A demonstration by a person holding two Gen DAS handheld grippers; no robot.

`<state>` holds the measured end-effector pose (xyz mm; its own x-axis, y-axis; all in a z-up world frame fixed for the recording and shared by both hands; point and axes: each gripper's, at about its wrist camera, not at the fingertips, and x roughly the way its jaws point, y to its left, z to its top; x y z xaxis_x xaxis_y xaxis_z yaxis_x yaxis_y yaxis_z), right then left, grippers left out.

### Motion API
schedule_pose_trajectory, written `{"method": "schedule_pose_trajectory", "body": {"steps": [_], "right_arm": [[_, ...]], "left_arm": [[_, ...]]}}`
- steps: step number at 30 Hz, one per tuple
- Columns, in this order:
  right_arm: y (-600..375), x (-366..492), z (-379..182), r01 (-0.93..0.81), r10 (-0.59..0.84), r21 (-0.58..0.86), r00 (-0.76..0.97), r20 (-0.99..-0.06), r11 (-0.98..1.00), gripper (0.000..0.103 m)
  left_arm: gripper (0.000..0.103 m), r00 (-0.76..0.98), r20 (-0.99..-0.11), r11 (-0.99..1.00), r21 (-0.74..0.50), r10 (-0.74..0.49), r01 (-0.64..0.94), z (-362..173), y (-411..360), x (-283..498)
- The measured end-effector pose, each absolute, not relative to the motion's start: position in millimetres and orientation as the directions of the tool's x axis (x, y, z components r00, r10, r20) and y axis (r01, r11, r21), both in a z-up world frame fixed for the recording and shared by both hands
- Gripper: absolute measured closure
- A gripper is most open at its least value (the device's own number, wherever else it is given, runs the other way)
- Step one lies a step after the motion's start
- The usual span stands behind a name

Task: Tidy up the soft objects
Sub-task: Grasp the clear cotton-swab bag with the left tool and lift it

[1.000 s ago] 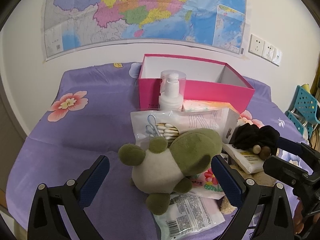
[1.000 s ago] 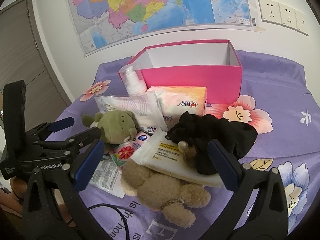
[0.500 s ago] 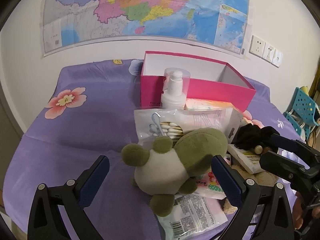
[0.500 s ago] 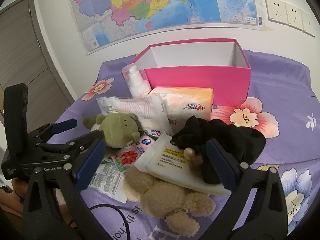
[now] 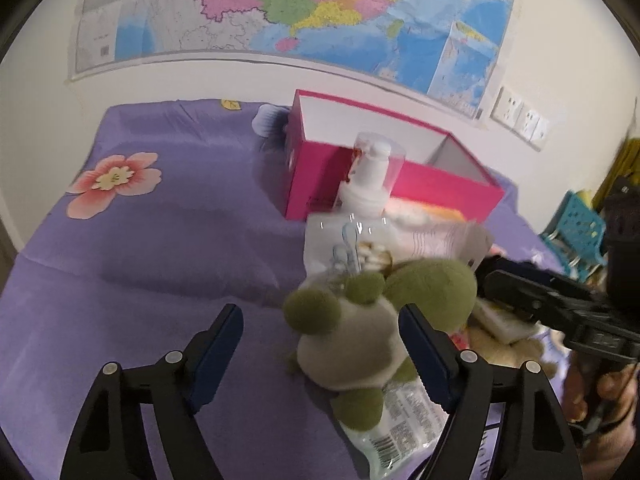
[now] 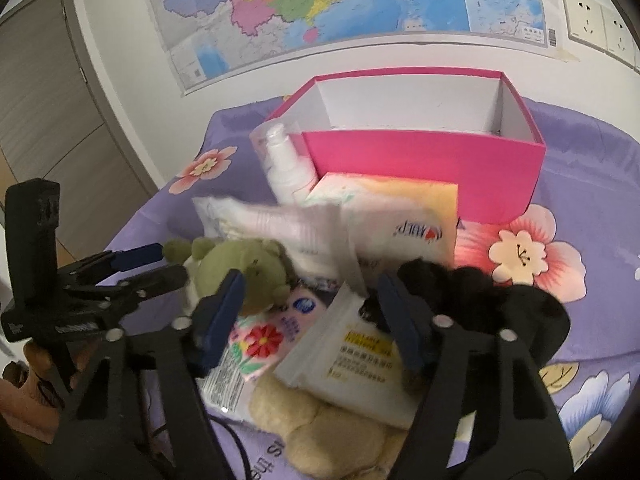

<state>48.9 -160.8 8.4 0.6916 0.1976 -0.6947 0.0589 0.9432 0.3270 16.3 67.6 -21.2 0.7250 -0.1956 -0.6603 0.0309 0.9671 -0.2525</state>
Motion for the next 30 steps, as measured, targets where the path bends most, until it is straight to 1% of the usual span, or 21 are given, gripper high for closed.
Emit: {"method": "schedule_pose_trajectory", "body": {"steps": [2,4,5,6,8,10,11,12,13,14,16,18,20,23,25,28,29,30], "right_arm": [[-165,55,8,0.071,0.188,0.324,0.691,-0.698,0.943,0.042],[-168,60,5,0.078,0.189,0.328,0.685,-0.704,0.941,0.052],[-170,63,4,0.079,0.193,0.333,0.68,-0.707,0.94,0.058],[-170,65,4,0.08,0.195,0.333,0.676,-0.711,0.939,0.061],[-170,68,2,0.079,0.191,0.325,0.67,-0.718,0.942,0.065],[-170,70,0,0.073,0.196,0.325,0.666,-0.719,0.943,0.071],[-169,72,-1,0.072,0.197,0.324,0.663,-0.722,0.943,0.078],[-169,72,-2,0.071,0.198,0.322,0.659,-0.726,0.944,0.084],[-170,72,-2,0.069,0.197,0.319,0.659,-0.726,0.945,0.087],[-170,73,-2,0.064,0.2,0.321,0.662,-0.723,0.945,0.091],[-170,72,0,0.056,0.205,0.323,0.669,-0.714,0.945,0.093],[-170,70,5,0.042,0.212,0.325,0.677,-0.704,0.945,0.094],[-167,67,13,0.014,0.227,0.326,0.689,-0.688,0.945,0.095],[-160,65,29,-0.03,0.24,0.312,0.711,-0.661,0.95,0.096],[-156,65,38,-0.064,0.259,0.31,0.721,-0.642,0.948,0.096],[-158,63,40,-0.001,0.153,0.223,0.73,-0.666,0.975,0.094],[-164,60,38,0.029,0.138,0.234,0.735,-0.664,0.972,0.082],[-169,57,35,0.048,0.131,0.241,0.73,-0.671,0.969,0.062]], "left_arm": [[0.021,0.732,-0.649,0.964,-0.262,-0.208,0.042,-18,73,21],[0.021,0.735,-0.641,0.963,-0.265,-0.221,0.058,-16,77,28],[0.023,0.729,-0.642,0.96,-0.271,-0.237,0.073,-17,78,33],[0.025,0.722,-0.647,0.958,-0.275,-0.245,0.079,-18,79,37],[0.034,0.699,-0.658,0.95,-0.293,-0.282,0.107,-22,80,45],[0.038,0.679,-0.659,0.938,-0.319,-0.323,0.137,-25,80,52],[0.045,0.673,-0.657,0.933,-0.328,-0.339,0.15,-25,80,53],[0.048,0.662,-0.657,0.926,-0.338,-0.359,0.167,-26,79,56],[0.053,0.655,-0.657,0.922,-0.342,-0.374,0.183,-25,78,57],[0.053,0.648,-0.657,0.918,-0.344,-0.386,0.198,-25,76,58],[0.053,0.646,-0.664,0.923,-0.328,-0.378,0.202,-24,73,60],[0.054,0.64,-0.66,0.916,-0.34,-0.392,0.211,-21,73,61],[0.061,0.643,-0.649,0.91,-0.349,-0.407,0.224,-16,73,58],[0.062,0.658,-0.609,0.894,-0.36,-0.443,0.268,0,68,54],[0.062,0.666,-0.606,0.899,-0.337,-0.435,0.281,6,62,54],[0.062,0.67,-0.624,0.915,-0.308,-0.401,0.261,1,62,57],[0.062,0.664,-0.634,0.917,-0.313,-0.397,0.249,-5,65,59],[0.062,0.658,-0.647,0.922,-0.31,-0.384,0.233,-10,68,61]]}}
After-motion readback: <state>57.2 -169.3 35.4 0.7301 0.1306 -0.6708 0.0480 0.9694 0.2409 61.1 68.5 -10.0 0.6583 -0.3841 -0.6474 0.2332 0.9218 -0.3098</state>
